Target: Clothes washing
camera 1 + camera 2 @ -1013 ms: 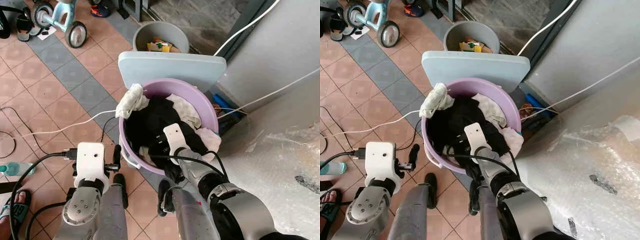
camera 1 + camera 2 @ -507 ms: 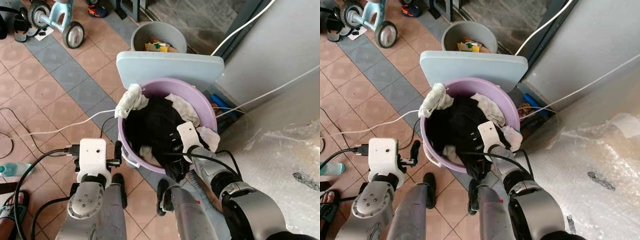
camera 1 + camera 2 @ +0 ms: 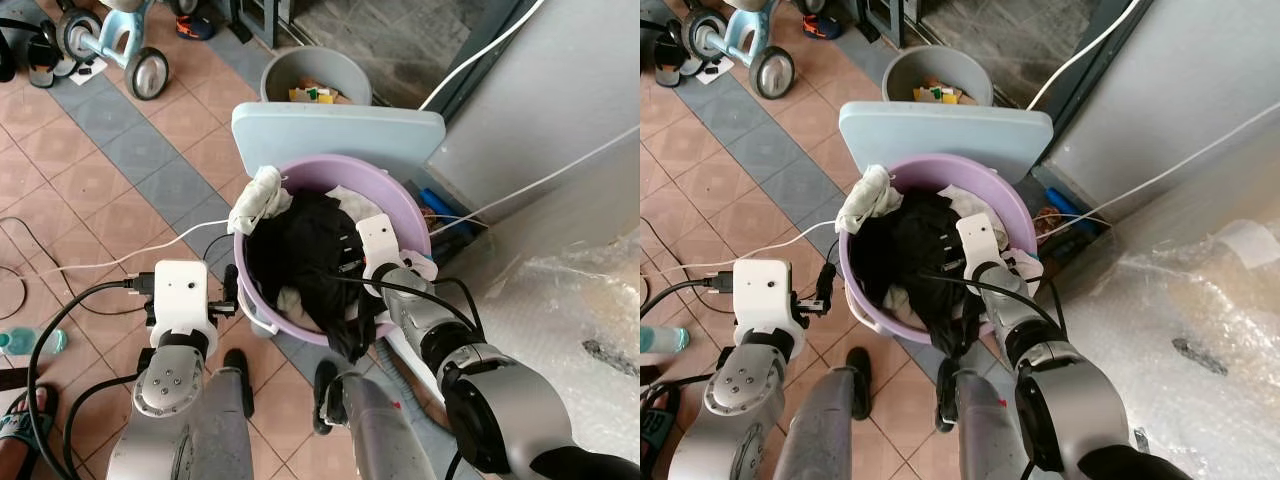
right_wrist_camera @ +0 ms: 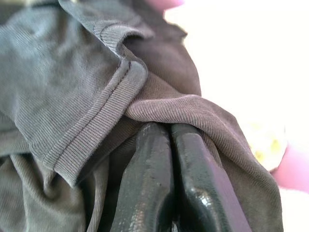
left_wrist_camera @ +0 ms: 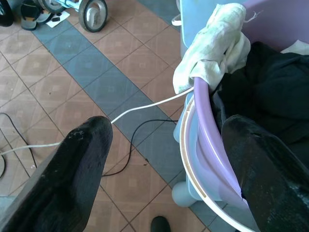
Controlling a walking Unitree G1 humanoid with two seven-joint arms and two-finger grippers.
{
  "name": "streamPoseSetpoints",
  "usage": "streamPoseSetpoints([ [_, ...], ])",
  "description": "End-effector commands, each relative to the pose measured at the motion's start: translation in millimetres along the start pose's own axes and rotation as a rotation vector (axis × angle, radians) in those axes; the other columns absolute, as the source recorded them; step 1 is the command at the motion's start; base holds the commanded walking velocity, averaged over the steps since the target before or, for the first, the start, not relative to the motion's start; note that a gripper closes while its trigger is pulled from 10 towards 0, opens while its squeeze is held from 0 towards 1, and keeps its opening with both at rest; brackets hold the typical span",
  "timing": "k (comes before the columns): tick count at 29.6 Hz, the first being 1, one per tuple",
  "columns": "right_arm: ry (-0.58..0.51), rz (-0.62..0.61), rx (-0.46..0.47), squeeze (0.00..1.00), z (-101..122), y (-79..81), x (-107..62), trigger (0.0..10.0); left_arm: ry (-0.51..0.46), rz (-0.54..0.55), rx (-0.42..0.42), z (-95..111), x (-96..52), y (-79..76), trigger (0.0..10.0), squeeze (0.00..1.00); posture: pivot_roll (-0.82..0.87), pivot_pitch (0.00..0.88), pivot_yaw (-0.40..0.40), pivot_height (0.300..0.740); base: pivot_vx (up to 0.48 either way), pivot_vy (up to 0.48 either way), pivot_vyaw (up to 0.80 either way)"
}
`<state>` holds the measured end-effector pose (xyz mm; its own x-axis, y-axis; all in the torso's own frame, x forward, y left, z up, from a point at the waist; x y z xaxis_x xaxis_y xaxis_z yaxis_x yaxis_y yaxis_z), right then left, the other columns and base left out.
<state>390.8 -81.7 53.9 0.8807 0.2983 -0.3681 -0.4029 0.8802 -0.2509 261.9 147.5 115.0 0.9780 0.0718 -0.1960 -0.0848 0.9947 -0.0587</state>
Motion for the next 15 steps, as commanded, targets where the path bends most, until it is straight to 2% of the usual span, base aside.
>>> streamPoseSetpoints([
  [1, -0.047, -0.013, 0.016, 0.0, 7, -12.0, -1.4, 0.0, 0.007, -0.004, 0.0, -5, 3.4, 1.3, 10.0, 0.0, 0.2, 0.28, -0.106, 0.74, 0.0, 0.0, 0.0],
  [4, -0.076, -0.017, 0.013, 0.0, 15, -17.0, -1.0, 0.0, -0.003, -0.004, 0.001, -3, 9.0, 2.3, 10.0, 0.0, 0.18, 0.254, -0.101, 0.74, 0.0, 0.0, 0.0],
  [6, -0.125, -0.027, 0.012, 0.0, 27, -25.8, -1.7, 0.0, -0.012, -0.01, 0.004, -1, 15.0, 1.8, 10.0, 0.0, 0.17, 0.236, -0.097, 0.74, 0.0, 0.0, 0.0],
  [9, -0.203, -0.069, 0.031, 0.0, 45, -44.7, -5.0, 0.0, -0.033, -0.019, 0.004, 2, 24.8, -0.6, 10.0, 0.0, 0.15, 0.196, -0.088, 0.74, 0.0, 0.0, 0.0],
  [10, -0.251, -0.116, 0.055, 0.0, 55, -58.3, -8.8, 0.0, -0.044, -0.026, 0.002, 4, 27.4, -2.9, 10.0, 0.0, 0.15, 0.19, -0.087, 0.74, 0.0, 0.0, 0.0],
  [11, -0.251, -0.116, 0.055, 0.0, 55, -58.3, -8.8, 0.0, -0.044, -0.026, 0.002, 4, 27.4, -2.9, 10.0, 0.0, 0.15, 0.19, -0.087, 0.74, 0.0, 0.0, 0.0],
  [12, -0.331, -0.167, 0.049, 0.0, 69, -72.3, -15.7, 0.0, -0.054, -0.03, -0.001, 5, 30.1, -4.2, 10.0, 0.0, 0.14, 0.158, -0.085, 0.74, 0.0, 0.0, 0.0],
  [15, -0.432, -0.215, 0.051, 0.0, 88, -84.9, -26.5, 0.0, -0.056, -0.029, -0.004, 3, 35.0, -3.2, 10.0, 0.0, 0.12, 0.134, -0.076, 0.74, 0.0, 0.0, 0.0],
])
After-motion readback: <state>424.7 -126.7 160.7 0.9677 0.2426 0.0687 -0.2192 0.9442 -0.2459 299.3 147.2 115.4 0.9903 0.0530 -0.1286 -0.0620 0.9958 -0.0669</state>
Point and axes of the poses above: a point about 5 cm out from each wrist's last joint towards the gripper, its own x axis pointing out of the wrist towards the gripper, its own z axis along the axis of the wrist's last joint, y = z × x, the point moved 4 cm from there along x, pointing out of the wrist towards the gripper, and after that the axes turned 10 degrees about -x, right-handed, at the moved point
